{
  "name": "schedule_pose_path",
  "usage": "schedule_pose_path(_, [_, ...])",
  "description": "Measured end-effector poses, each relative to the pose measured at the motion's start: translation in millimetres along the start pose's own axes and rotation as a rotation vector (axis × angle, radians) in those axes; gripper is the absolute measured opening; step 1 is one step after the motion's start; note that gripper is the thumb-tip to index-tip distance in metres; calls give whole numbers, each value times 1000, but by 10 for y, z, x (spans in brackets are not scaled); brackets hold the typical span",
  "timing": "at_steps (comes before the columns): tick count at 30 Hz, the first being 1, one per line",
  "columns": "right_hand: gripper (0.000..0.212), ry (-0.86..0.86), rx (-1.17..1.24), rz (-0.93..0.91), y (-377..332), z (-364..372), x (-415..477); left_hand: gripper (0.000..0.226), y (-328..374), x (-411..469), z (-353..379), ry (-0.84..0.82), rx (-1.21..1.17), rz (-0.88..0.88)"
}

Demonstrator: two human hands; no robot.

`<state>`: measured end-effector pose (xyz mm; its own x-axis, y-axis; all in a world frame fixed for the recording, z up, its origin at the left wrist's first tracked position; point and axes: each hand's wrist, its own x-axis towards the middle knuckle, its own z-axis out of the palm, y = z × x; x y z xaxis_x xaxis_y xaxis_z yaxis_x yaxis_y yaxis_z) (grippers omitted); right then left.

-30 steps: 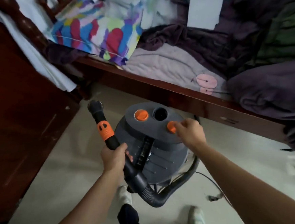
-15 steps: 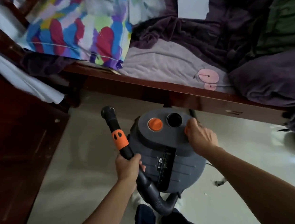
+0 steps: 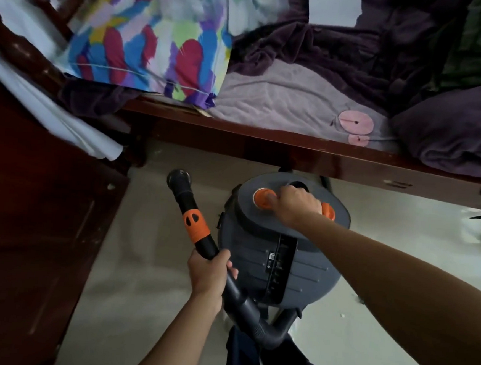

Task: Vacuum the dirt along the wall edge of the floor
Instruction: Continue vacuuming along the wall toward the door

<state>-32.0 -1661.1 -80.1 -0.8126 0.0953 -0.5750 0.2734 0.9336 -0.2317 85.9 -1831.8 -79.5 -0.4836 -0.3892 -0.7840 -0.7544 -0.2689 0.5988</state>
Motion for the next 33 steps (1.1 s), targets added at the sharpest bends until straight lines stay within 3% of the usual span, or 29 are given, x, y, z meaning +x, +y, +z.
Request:
schedule_pose_path(4, [26, -44, -33, 70, -184, 74, 131, 15, -24, -69, -174, 67, -45, -20])
schedule_pose_path(14, [31, -43, -256, -88, -220, 65, 171, 13, -256, -304, -380, 127, -138, -124])
schedule_pose_path(17, [30, -44, -157, -183, 71, 52, -7, 11, -219, -340, -410, 135, -166, -176])
schedule_pose_path(21, [24, 136, 86, -206, 610, 282, -696, 11, -113, -335, -427, 147, -199, -236])
schedule_pose_path(28, [60, -214, 306, -209, 1027, 1009, -1943, 14, 6, -13, -333, 56, -239, -367])
schedule_pose_path(30, [66, -223, 288, -191, 1057, 1218, -2065, 21, 5, 146, -321, 30, -234, -387])
schedule_pose_path(33, [62, -99, 156, -87, 1002, 1520, -2058, 20, -48, 354, -379, 3, -248, -433])
